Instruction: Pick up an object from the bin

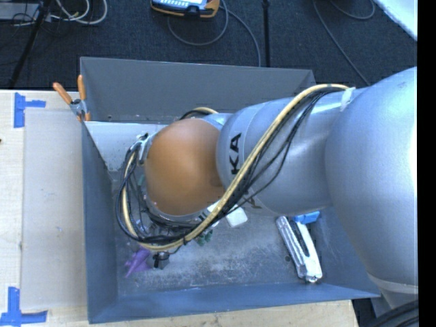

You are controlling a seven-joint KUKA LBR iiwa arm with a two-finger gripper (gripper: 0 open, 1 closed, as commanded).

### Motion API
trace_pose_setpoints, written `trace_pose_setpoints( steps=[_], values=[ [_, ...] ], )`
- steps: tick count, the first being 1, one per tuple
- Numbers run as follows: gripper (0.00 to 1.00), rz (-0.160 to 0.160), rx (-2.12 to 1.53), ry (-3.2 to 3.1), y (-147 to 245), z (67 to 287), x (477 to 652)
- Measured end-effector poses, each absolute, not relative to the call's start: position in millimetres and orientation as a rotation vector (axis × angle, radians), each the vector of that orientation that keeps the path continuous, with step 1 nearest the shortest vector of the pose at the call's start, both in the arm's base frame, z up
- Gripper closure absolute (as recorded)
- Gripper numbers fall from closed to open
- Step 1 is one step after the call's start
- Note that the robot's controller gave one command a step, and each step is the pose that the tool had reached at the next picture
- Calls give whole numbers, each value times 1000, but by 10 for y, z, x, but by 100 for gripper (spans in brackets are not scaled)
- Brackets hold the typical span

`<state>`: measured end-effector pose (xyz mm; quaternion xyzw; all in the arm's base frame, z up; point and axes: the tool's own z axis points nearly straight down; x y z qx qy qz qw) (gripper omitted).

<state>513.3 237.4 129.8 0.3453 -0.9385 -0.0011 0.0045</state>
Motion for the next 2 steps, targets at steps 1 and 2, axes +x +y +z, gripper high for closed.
trace_pose_setpoints(
  steps=[1, 2],
  values=[
    [100, -3, 1082, -2943, 2377, 1459, 5140],
    [100, -4, 1081, -2945, 2380, 1542, 5144]
  ],
)
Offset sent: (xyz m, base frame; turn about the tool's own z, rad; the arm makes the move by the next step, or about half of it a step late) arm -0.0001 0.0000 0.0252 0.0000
